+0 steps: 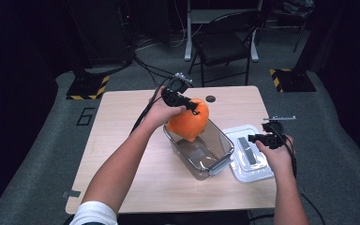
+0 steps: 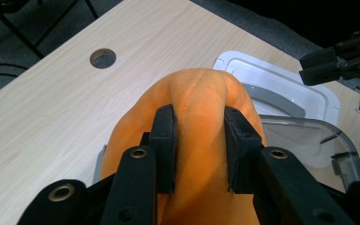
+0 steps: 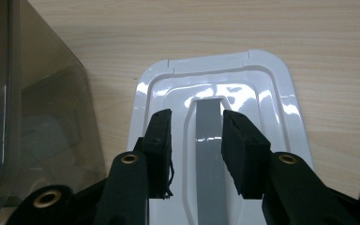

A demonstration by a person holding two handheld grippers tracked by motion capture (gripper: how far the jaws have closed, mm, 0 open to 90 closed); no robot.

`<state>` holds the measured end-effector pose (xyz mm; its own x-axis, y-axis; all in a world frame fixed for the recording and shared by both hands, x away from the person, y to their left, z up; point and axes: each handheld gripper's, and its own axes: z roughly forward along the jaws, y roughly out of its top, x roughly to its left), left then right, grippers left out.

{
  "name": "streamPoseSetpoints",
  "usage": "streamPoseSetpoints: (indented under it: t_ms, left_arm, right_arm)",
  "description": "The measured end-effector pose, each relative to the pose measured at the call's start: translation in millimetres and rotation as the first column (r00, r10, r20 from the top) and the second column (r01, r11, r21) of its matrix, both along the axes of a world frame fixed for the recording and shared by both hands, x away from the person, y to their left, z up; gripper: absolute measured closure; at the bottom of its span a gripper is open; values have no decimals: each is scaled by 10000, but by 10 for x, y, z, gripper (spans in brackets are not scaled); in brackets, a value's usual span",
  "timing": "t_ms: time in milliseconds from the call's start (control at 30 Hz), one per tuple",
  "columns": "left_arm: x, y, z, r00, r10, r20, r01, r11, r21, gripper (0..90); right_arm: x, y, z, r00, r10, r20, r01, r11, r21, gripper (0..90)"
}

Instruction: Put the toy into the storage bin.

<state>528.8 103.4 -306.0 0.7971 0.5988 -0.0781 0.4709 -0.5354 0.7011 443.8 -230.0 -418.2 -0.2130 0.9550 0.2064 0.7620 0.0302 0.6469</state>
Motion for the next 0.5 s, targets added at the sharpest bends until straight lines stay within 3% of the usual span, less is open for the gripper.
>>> streamPoseSetpoints:
  t_ms: [500]
  left_arm:
    - [22, -40, -164, 9999, -86, -128, 87, 10000, 48, 672]
  right_arm:
    - [3, 14, -13, 10000, 52, -23, -52, 10000, -32, 632]
